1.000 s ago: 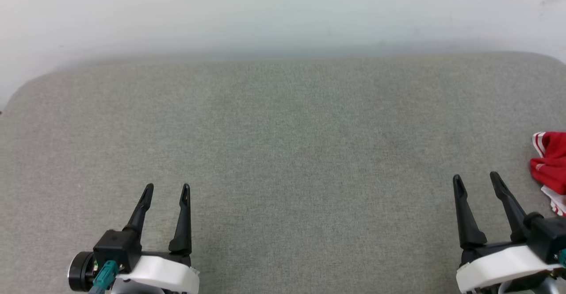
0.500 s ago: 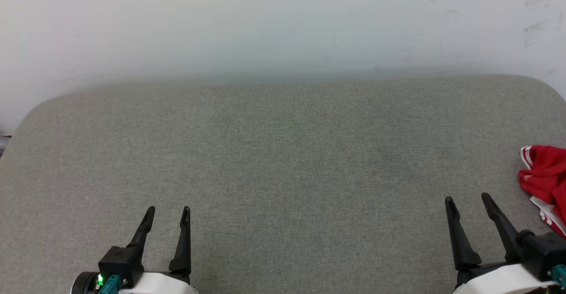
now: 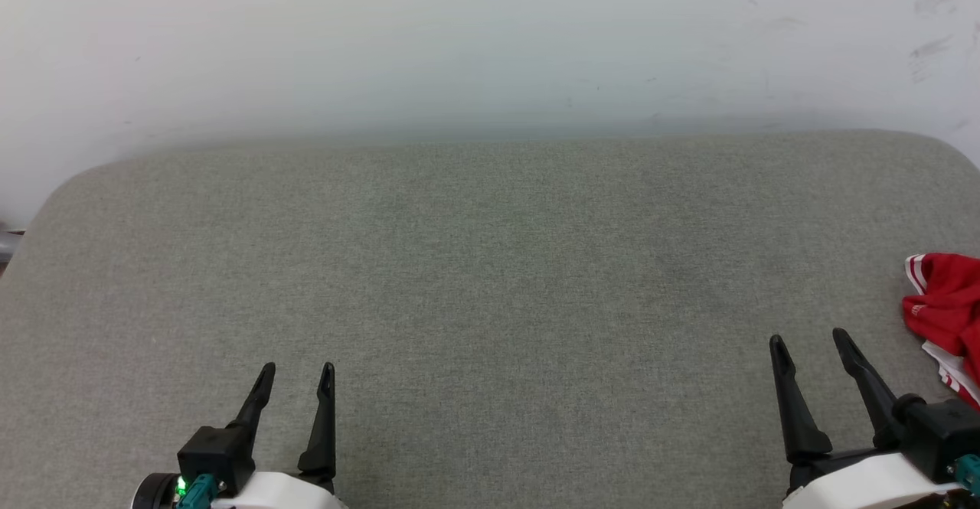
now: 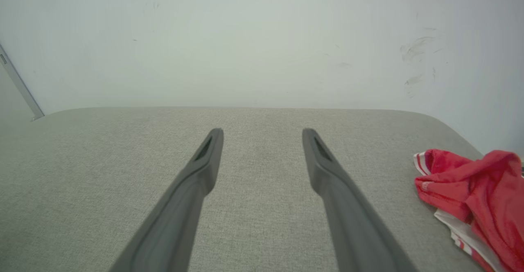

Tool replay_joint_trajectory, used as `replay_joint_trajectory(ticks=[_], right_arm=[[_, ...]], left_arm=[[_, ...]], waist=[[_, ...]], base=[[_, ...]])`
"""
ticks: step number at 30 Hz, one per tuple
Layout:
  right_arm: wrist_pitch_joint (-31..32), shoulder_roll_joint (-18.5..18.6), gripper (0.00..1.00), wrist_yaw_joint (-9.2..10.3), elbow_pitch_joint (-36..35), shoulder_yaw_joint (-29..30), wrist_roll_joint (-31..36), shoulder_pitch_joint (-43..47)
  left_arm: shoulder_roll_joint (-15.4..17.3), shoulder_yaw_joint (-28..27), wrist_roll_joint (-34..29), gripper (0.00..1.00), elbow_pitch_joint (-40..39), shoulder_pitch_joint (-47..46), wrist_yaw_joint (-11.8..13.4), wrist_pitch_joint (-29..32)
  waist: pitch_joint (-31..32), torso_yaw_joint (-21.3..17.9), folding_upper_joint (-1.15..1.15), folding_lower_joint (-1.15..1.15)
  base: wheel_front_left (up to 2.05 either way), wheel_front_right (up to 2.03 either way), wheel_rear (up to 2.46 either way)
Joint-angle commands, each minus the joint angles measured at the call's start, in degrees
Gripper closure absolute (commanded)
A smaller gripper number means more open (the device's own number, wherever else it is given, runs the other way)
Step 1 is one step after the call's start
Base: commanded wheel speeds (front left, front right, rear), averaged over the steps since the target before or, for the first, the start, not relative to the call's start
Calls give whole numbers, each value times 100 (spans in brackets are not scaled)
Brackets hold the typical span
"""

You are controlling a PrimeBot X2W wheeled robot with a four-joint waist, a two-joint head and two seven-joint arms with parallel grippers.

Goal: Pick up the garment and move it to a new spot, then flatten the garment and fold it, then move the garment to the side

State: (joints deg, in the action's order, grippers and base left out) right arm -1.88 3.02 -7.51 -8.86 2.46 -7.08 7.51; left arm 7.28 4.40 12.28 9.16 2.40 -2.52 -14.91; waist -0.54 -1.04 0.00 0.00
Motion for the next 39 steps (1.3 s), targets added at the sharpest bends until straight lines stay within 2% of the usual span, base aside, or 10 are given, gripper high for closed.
replay_joint_trajectory(ticks=[1,4,5,8,23,39], right_arm=[[-19,-25,0,5,20,8,7,-49],[-43,-25,0,5,35,12,-38,-57],[-13,0,100,0,26,12,-20,-2],[-18,-1,100,-1,152,-10,-81,50],[52,102,100,0,567,-53,-1895,-247],[137,161,100,0,938,-61,-3450,-504]], left_arm=[[-7,-19,-23,0,20,-51,-20,-39],[-22,-26,-38,0,51,-56,-37,-39],[-28,-7,1,100,40,-13,-18,0],[-59,-6,62,100,174,28,-29,39],[-134,-231,1646,100,235,-162,-124,466],[-199,-419,3053,100,282,-329,-212,831]], waist=[[0,6,0,0],[12,18,0,0],[12,18,0,0],[14,21,0,0],[16,31,0,0],[19,42,0,0]], base=[[0,0,0],[0,0,0],[0,0,0],[0,0,0],[0,0,0],[0,0,0]])
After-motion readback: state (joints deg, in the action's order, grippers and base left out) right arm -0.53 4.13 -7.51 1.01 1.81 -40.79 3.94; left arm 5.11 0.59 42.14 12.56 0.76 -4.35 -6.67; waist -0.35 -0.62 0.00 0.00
